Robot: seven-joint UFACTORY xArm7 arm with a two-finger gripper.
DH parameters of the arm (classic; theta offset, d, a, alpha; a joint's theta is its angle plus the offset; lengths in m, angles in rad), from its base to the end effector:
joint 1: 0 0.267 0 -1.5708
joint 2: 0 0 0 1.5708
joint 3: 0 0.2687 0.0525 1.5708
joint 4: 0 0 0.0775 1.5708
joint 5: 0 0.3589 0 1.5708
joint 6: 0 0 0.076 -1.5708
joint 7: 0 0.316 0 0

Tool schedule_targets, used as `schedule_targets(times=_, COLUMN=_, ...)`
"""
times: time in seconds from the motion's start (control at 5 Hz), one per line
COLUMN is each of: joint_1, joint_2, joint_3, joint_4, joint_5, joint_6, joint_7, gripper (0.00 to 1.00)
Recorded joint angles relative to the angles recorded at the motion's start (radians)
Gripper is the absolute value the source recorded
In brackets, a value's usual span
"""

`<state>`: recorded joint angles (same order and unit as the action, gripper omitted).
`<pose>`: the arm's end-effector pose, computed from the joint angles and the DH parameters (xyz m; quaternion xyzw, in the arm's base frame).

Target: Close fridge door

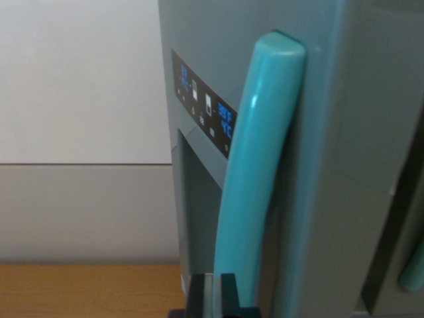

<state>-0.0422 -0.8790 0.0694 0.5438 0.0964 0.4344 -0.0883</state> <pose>0.4988 0.0139 0.3914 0.8802 0.0236 0.4741 0.0054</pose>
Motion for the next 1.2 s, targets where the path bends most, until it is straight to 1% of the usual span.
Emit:
schedule_targets(times=0.2, joint_1=0.0, joint_2=0.048, joint_3=0.001, joint_4=0.026, joint_5=0.0, joint_6=0.0, joint_7=0.0, gripper=1.0)
schedule_targets(times=0.4, joint_1=0.0, joint_2=0.048, joint_3=0.001, joint_4=0.026, joint_5=0.0, joint_6=0.0, joint_7=0.0, gripper=1.0)
schedule_targets(times=0.6, joint_1=0.0, joint_2=0.102, joint_3=0.001, joint_4=0.057, joint_5=0.0, joint_6=-0.001, joint_7=0.0, gripper=1.0)
schedule_targets(times=0.8, joint_1=0.0, joint_2=0.102, joint_3=0.001, joint_4=0.057, joint_5=0.0, joint_6=-0.001, joint_7=0.0, gripper=1.0)
schedule_targets(times=1.0, joint_1=0.0, joint_2=0.168, joint_3=0.001, joint_4=0.1, joint_5=0.0, joint_6=-0.021, joint_7=0.0, gripper=1.0)
schedule_targets(times=1.2, joint_1=0.0, joint_2=0.168, joint_3=0.001, joint_4=0.1, joint_5=0.0, joint_6=-0.021, joint_7=0.0, gripper=1.0)
